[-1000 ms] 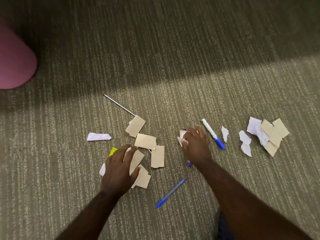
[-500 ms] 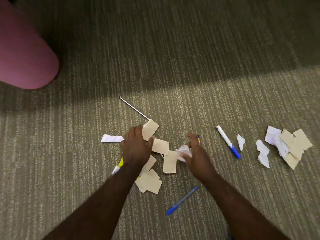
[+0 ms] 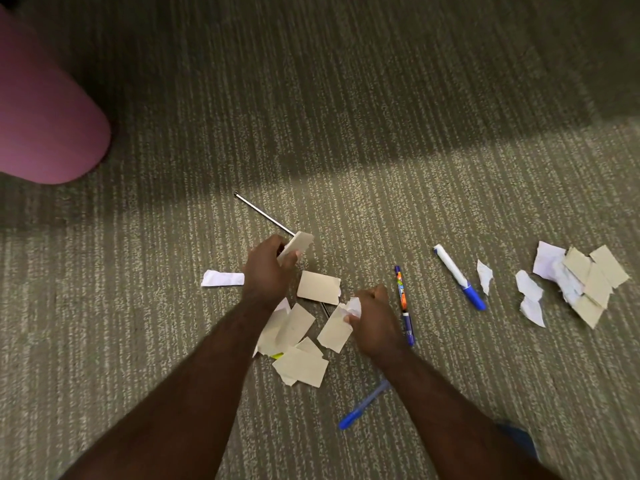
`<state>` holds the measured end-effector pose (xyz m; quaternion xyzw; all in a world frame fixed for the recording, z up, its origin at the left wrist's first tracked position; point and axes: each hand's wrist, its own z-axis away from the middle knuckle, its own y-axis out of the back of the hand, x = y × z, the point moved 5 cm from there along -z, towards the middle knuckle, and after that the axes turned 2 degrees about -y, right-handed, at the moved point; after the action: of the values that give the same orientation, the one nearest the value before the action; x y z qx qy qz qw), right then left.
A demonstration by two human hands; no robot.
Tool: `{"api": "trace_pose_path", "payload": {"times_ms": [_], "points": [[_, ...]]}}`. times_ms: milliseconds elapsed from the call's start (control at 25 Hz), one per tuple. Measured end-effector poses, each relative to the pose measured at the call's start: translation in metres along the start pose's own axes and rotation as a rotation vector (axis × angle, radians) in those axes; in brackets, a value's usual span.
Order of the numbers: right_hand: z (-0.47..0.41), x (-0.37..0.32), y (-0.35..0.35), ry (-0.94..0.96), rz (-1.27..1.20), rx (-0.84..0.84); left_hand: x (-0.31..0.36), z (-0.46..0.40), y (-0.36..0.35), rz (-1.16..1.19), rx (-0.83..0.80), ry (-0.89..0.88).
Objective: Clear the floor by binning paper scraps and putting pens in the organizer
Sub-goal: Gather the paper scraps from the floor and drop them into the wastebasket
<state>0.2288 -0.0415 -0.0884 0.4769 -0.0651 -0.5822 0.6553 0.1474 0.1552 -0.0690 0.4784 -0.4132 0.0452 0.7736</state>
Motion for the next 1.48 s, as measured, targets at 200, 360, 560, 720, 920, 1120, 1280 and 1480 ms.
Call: {"api": "trace_pose_path", "payload": {"times_ms": [200, 360, 560, 720, 920, 1120, 1280, 1480], "points": [[0.003, 0.006, 0.006, 0.001, -0.109, -0.091, 0.014, 0.014, -0.016, -0.032, -0.456, -0.345], [0.005, 0.025, 0.024, 0.026, -0.122, -0.128, 0.019, 0.025, -0.042, -0.41, -0.618, -0.486], [0.01, 0.018, 0.028, 0.097, -0.074, -0.182, 0.034, 0.026, -0.048, -0.503, -0.499, -0.516], [0.025, -0.011, 0.009, 0.173, -0.125, -0.189, 0.026, 0.02, -0.014, 0.038, -0.318, -0.276], [0.066, -0.038, -0.061, 0.299, 0.04, -0.217, -0.017, 0.035, 0.029, 0.342, -0.257, 0.015], [0.064, -0.05, -0.076, 0.236, 0.002, -0.171, -0.054, 0.059, 0.048, 0.115, -0.489, 0.061], [0.062, -0.048, -0.066, 0.233, -0.063, -0.238, -0.075, 0.073, 0.062, 0.346, -0.381, 0.209], [0.041, -0.051, -0.055, 0.193, -0.153, -0.356, -0.087, 0.098, 0.059, 0.156, -0.317, 0.229]]}}
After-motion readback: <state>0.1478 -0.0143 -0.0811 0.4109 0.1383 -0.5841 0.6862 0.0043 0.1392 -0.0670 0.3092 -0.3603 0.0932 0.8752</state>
